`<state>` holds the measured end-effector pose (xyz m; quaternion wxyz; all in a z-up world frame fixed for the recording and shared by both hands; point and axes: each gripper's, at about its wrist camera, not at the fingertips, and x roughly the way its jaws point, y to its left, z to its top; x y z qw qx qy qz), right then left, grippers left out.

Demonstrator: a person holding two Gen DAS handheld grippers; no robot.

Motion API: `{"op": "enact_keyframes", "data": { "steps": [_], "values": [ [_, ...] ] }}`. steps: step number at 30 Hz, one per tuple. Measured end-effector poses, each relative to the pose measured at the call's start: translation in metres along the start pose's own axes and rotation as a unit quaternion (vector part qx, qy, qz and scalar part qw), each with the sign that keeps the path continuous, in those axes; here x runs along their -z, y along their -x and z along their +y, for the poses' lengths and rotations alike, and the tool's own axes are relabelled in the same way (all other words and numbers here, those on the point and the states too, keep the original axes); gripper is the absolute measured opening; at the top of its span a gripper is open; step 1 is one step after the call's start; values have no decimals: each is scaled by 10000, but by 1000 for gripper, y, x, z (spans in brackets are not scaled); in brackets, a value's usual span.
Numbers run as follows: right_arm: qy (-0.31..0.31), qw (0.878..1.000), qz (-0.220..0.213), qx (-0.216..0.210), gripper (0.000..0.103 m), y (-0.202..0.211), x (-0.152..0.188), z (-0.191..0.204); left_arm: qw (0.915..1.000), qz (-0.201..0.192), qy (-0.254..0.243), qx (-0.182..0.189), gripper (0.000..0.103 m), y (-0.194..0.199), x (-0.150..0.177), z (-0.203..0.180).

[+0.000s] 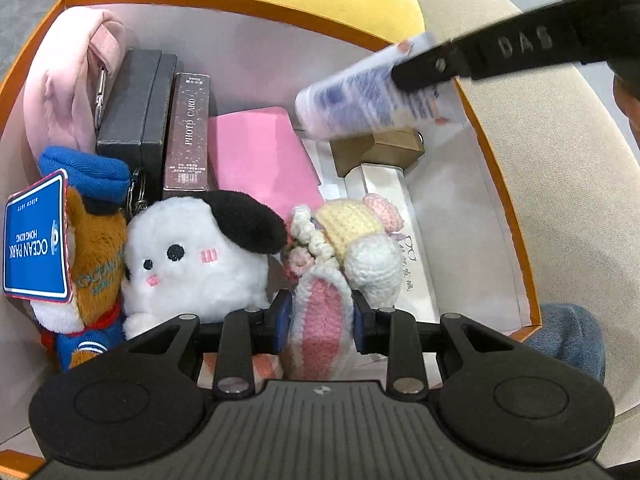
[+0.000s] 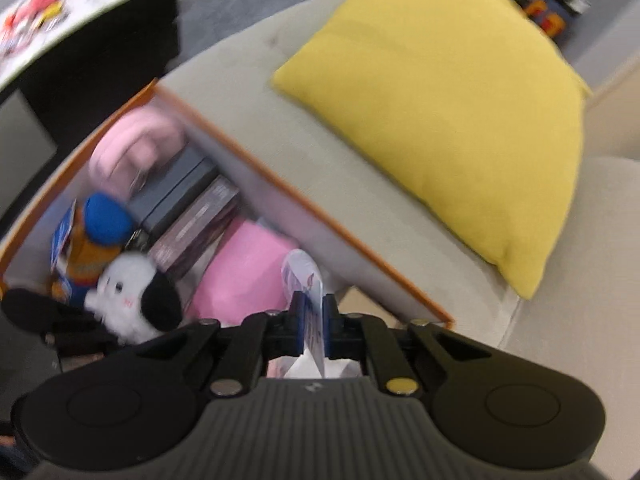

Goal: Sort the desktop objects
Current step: 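Carry lotion tube over the box and lower it beside the pink wallet, then open the right tool and withdraw both tools from the box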

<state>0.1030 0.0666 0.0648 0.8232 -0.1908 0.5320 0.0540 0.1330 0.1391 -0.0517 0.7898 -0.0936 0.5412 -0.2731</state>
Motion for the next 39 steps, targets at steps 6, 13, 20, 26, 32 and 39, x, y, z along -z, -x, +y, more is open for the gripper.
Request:
{"op": "enact_keyframes", "data": {
  "steps": [6, 13, 20, 26, 32, 39],
  "values": [
    [-520, 9985, 159, 79, 8, -17, -4, -4, 10000, -8, 21, 10, 35, 15, 2, 4],
    [-925, 9940, 532, 231, 8, -33, -23, -10, 10000, -3, 8, 24, 35, 24, 8, 1],
    [-1206, 9913, 513, 139, 10, -46, -28, -15, 10000, -29, -14, 47, 35, 27, 10, 2],
    [-1230, 9921, 225, -20, 24, -39, -16, -17, 9999, -70, 36, 70, 35, 27, 12, 0],
    [-1366, 9901, -131, -278, 34, -16, 1, -21, 9999, -137, -30, 46, 35, 30, 13, -3],
    [-1470, 9845, -857, -418, 41, 21, 42, -19, 9990, -362, -227, 89, 51, 44, 16, -15]
  ]
}}
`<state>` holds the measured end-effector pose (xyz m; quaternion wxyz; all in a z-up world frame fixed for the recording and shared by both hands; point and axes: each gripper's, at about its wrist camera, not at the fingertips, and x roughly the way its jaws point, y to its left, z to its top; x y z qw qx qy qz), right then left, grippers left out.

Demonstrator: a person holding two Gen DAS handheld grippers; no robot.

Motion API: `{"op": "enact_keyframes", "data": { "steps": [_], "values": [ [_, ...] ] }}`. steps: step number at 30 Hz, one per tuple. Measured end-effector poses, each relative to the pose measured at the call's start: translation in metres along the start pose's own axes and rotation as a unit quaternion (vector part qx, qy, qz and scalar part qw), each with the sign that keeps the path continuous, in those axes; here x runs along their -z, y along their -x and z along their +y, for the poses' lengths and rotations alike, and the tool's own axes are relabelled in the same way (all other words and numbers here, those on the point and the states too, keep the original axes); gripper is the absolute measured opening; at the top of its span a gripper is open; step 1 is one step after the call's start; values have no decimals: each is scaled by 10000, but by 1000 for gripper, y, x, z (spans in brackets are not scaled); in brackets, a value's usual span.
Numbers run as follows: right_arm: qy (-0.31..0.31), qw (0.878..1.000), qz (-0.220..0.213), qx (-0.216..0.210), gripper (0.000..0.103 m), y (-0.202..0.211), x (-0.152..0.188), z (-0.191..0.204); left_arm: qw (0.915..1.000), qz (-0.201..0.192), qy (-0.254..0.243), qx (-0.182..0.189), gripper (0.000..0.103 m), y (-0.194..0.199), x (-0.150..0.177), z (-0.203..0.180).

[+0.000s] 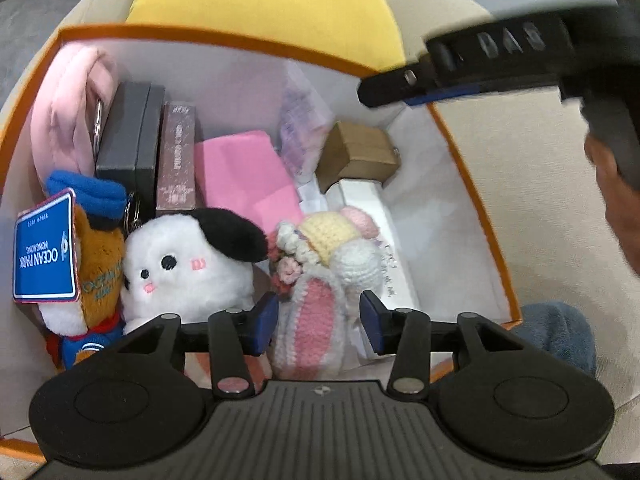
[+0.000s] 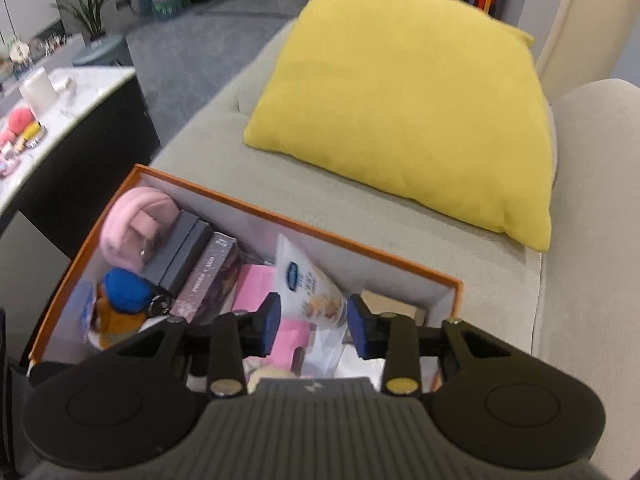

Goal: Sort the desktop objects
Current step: 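Open the right tool and withdraw both tools from the box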

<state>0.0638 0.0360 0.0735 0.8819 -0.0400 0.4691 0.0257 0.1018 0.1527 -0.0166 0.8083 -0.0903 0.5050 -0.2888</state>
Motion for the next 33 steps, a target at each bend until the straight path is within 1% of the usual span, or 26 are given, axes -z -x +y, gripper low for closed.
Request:
{"op": "enact_keyframes", "data": {
  "steps": [4, 6, 8, 11, 13, 16, 18, 20, 22, 24, 26, 27, 28, 29, 31, 33],
  "values": [
    [-170, 9988, -448, -27, 45, 23, 31, -2, 9996, -235, -6, 150, 52, 16, 0, -7],
    [-308, 9974, -646, -17, 46, 31, 48, -5, 9989, -441, -13, 134, 53, 27, 2, -11],
    [-437, 9957, -811, 16, 46, 36, 66, -8, 9979, -649, -1, 36, 53, 38, 5, -14],
    [-529, 9933, -1021, 117, 47, 35, 85, -6, 9944, -992, -30, -372, 54, 51, 11, -21],
    [-562, 9916, -1150, 180, 47, 33, 96, -2, 9898, -1237, -93, -702, 54, 56, 16, -25],
    [-611, 9893, -1317, 170, 51, 32, 111, 1, 9798, -1553, -263, -1232, 55, 58, 26, -32],
    [-626, 9876, -1430, 153, 52, 32, 121, 4, 9711, -1711, -412, -1613, 56, 54, 35, -36],
    [-632, 9867, -1492, 105, 52, 28, 130, 8, 9621, -1864, -532, -1918, 58, 54, 44, -36],
    [-619, 9861, -1536, 92, 52, 28, 138, 10, 9564, -1963, -547, -2093, 59, 50, 50, -36],
    [-549, 9858, -1587, 64, 53, 25, 145, 14, 9508, -2039, -538, -2269, 65, 47, 55, -35],
    [-438, 9853, -1649, 53, 53, 23, 151, 19, 9455, -2074, -576, -2442, 67, 46, 60, -33],
    [-334, 9846, -1716, 87, 53, 23, 153, 23, 9433, -2087, -600, -2509, 69, 44, 61, -32],
    [-208, 9833, -1805, 129, 56, 24, 154, 27, 9416, -2088, -593, -2576, 71, 42, 62, -31],
    [-69, 9821, -1873, 166, 58, 25, 155, 32, 9419, -2090, -510, -2578, 74, 41, 61, -28],
    [42, 9819, -1883, 180, 60, 21, 155, 37, 9440, -2138, -385, -2484, 74, 43, 60, -23],
    [-68, 9839, -1782, 92, 60, 14, 154, 36, 9431, -2121, -366, -2533, 76, 42, 59, -20]
  ]
}}
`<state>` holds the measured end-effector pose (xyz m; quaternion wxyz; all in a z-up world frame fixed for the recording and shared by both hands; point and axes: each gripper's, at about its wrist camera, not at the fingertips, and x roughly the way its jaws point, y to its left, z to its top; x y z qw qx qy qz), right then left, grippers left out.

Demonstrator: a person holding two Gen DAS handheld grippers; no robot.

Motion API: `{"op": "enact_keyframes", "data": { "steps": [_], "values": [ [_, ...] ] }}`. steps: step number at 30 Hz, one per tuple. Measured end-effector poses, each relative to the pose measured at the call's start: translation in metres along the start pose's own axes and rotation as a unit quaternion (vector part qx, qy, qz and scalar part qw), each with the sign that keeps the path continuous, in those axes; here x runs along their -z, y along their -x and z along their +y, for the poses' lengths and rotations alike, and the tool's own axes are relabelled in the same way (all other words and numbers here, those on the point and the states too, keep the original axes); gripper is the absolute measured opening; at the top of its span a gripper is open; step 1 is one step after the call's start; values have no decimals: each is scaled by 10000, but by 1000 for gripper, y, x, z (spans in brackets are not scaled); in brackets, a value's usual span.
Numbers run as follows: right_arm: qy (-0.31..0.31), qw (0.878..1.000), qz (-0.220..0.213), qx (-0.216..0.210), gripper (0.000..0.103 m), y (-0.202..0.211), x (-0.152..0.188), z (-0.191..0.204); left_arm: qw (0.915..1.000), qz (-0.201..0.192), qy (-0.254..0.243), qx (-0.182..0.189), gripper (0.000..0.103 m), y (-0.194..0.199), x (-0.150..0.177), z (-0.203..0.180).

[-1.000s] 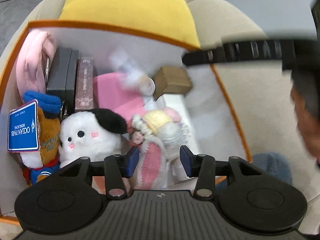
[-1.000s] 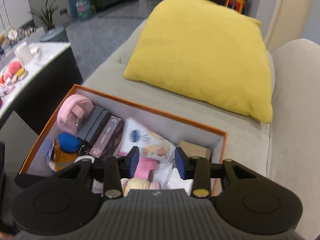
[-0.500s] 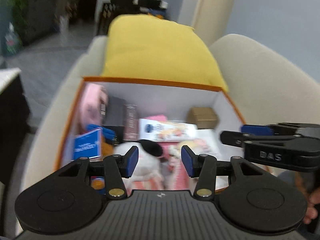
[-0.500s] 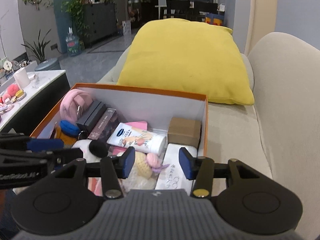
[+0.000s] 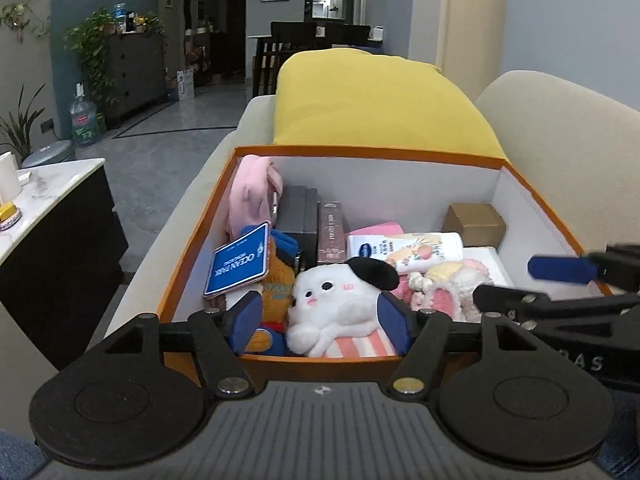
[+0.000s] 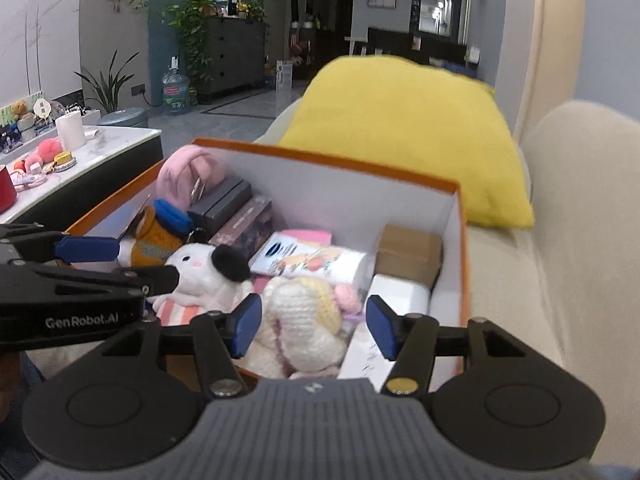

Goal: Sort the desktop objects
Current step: 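Open the right tool and withdraw both tools from the box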

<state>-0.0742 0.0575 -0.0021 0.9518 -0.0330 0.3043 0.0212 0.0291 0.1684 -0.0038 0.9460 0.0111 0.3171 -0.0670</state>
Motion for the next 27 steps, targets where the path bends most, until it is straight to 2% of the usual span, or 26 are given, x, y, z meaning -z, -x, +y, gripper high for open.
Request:
{"op": "enact_keyframes", "data": {
  "steps": [2, 5, 15, 27],
  "values": [
    [-249, 9996, 68, -66, 60, -7, 1, -4, 10000, 12, -73, -57, 79, -2, 1, -1],
    [-221, 9997, 87, -89, 60, -14, 2, -2, 9999, 66, -92, -62, 83, -3, 2, -1],
    [-328, 9991, 195, -207, 60, -21, 4, -5, 9996, 179, -94, -209, 89, -16, 4, -2],
    [-358, 9989, 167, -247, 60, -23, 5, -5, 9996, 172, -92, -198, 90, -18, 4, 0]
  ]
}}
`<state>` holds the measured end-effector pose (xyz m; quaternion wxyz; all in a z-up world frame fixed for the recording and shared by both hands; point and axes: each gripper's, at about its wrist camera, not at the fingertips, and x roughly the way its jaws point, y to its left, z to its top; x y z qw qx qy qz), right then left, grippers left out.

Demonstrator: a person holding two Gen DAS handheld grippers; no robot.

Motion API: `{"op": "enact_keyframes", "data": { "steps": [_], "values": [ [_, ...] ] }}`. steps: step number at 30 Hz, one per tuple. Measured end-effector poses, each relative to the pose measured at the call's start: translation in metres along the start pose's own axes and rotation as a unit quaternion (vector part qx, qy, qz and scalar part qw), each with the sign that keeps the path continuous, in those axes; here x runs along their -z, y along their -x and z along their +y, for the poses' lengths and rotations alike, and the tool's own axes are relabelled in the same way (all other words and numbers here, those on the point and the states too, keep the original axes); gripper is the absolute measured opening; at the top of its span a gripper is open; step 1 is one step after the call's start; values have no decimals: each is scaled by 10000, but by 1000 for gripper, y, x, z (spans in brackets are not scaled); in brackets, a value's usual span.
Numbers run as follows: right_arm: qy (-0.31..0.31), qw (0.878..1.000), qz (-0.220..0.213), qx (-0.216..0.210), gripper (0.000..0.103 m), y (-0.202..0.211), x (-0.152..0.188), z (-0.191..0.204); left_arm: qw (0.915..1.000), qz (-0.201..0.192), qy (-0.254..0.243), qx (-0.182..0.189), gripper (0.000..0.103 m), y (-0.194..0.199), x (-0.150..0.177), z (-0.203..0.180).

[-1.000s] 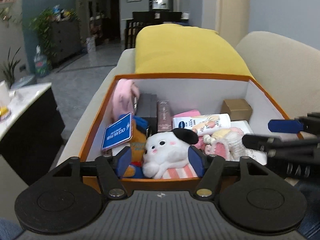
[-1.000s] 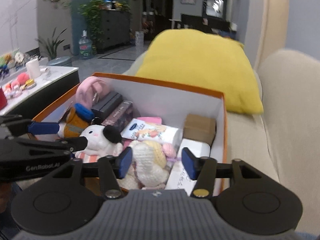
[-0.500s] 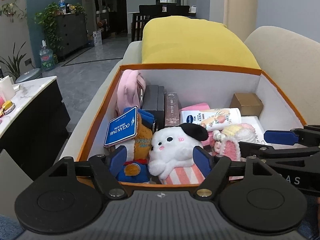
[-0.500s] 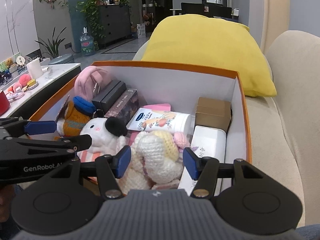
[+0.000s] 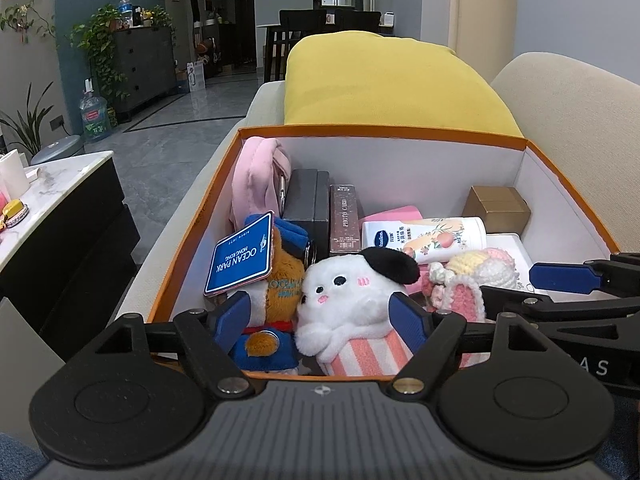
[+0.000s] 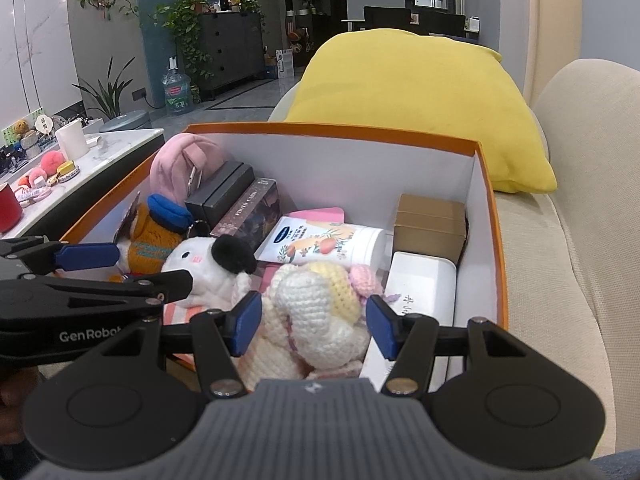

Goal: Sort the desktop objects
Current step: 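Open the right tool and withdraw both tools from the box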

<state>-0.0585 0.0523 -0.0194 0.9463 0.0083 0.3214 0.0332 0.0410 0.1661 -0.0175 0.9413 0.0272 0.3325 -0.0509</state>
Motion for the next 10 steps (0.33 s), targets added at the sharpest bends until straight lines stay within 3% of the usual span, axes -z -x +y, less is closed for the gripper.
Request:
{"op": "enact_keyframes", "data": {
  "steps": [10],
  "values": [
    [-4, 10000, 2, 4, 60, 0, 0, 0, 10000, 4, 8, -7, 90, -1, 1, -1]
  ]
}}
